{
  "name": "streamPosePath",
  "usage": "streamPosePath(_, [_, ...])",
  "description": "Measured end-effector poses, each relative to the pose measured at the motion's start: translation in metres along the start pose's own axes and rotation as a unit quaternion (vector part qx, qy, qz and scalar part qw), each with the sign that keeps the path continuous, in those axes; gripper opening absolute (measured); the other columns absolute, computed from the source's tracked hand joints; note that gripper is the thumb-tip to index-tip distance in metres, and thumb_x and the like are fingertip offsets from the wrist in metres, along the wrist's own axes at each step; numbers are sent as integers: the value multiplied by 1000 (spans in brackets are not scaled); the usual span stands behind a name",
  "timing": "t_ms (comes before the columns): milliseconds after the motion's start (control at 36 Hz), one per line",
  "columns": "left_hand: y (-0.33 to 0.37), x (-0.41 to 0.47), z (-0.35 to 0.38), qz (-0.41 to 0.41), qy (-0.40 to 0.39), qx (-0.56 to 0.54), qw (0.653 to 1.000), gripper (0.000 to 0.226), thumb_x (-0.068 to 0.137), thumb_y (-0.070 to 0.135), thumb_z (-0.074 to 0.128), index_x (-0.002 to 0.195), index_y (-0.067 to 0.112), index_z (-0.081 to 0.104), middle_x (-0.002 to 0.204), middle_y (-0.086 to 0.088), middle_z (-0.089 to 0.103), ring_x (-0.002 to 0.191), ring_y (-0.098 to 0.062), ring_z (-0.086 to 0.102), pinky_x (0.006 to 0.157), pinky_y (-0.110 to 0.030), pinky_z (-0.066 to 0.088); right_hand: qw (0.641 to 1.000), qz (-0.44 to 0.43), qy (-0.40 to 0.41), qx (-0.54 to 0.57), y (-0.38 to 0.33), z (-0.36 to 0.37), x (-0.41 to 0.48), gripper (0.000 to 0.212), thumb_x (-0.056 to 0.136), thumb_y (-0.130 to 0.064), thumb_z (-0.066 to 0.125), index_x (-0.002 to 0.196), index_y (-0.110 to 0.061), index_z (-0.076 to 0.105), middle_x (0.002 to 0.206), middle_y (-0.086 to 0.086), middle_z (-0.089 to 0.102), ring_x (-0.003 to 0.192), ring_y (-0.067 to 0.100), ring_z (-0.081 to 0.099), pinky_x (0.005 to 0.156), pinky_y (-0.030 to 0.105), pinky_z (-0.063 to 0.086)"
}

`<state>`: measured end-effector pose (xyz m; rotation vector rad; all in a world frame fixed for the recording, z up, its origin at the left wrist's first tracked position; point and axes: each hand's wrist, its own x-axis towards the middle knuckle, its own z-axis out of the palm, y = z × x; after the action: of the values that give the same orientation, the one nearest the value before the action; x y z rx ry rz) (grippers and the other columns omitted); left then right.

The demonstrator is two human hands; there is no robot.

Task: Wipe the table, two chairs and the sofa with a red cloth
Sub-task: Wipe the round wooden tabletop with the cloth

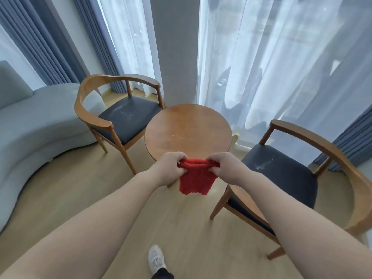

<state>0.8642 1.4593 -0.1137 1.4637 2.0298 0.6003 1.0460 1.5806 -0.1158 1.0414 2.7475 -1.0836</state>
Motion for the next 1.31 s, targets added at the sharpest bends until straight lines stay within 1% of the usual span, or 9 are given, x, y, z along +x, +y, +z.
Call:
streamPosePath(167, [-28, 68, -1, 6, -37, -10, 999, 14, 86, 14, 60, 96, 23, 64, 88, 5, 67, 80, -13, 63, 79, -37, 55, 999, 41, 5, -9, 21, -2, 57, 27, 89, -11, 54, 106, -26, 67, 95, -6, 67, 89, 14, 61, 85, 38, 54])
streamPosePath(306, [-48, 130, -10, 23, -75, -11, 997, 16, 86, 15, 60, 99, 23, 64, 89, 4, 66, 78, -13, 61, 77, -32, 54, 996, 93, 9, -4, 31, -10, 105, 26, 89, -10, 53, 106, -24, 67, 94, -6, 66, 88, 14, 61, 84, 39, 54])
streamPosePath(417, [-62, 178, -18, 41, -101, 6, 994, 19, 85, 15, 60, 102, 23, 64, 90, 5, 65, 79, -14, 57, 72, -26, 46, 992, 130, 7, -4, 39, -14, 139, 27, 91, -10, 52, 109, -25, 65, 96, -6, 66, 91, 14, 61, 86, 36, 53])
streamPosePath(667, [-79, 256, -1, 47, -146, 15, 988, 23, 86, 12, 55, 104, 23, 63, 97, 4, 64, 88, -17, 57, 80, -30, 48, 983, 182, 8, 14, 78, -13, 194, 30, 92, -10, 49, 109, -28, 65, 97, -5, 65, 90, 16, 60, 82, 33, 52])
streamPosePath(750, [-85, 282, 12, 37, -149, 18, 988, 22, 86, 13, 56, 104, 23, 63, 97, 5, 63, 89, -17, 56, 79, -30, 47, 982, 188, -5, 11, 100, -15, 217, 31, 92, -10, 47, 110, -28, 65, 98, -5, 65, 90, 17, 60, 81, 33, 51])
streamPosePath(944, [-101, 344, 52, 9, -134, 17, 991, 24, 85, 10, 51, 100, 26, 62, 96, 6, 60, 89, -19, 55, 80, -40, 50, 982, 184, -28, -18, 156, -16, 273, 33, 93, -11, 44, 113, -28, 63, 99, -1, 66, 88, 20, 59, 78, 35, 52])
streamPosePath(1139, [-121, 382, 87, 27, -77, -4, 997, 26, 88, 10, 56, 111, 21, 63, 107, 2, 60, 99, -20, 54, 86, -38, 46, 986, 152, 37, -50, 199, -4, 308, 28, 92, -9, 44, 109, -19, 64, 100, 1, 64, 92, 25, 57, 78, 39, 49])
streamPosePath(1194, [-134, 379, 103, 20, -89, 4, 996, 31, 87, 10, 58, 117, 20, 61, 114, 1, 59, 105, -21, 54, 89, -38, 45, 987, 150, 11, -63, 211, 13, 309, 31, 92, -7, 43, 113, -18, 63, 107, 3, 63, 97, 26, 57, 82, 40, 49])
streamPosePath(1306, [-168, 360, 134, -21, -137, 35, 990, 33, 91, 16, 56, 124, 21, 57, 126, 4, 54, 115, -17, 52, 94, -34, 44, 969, 159, -139, -125, 232, 57, 305, 36, 96, -12, 42, 128, -21, 55, 127, 3, 58, 116, 27, 52, 96, 40, 44])
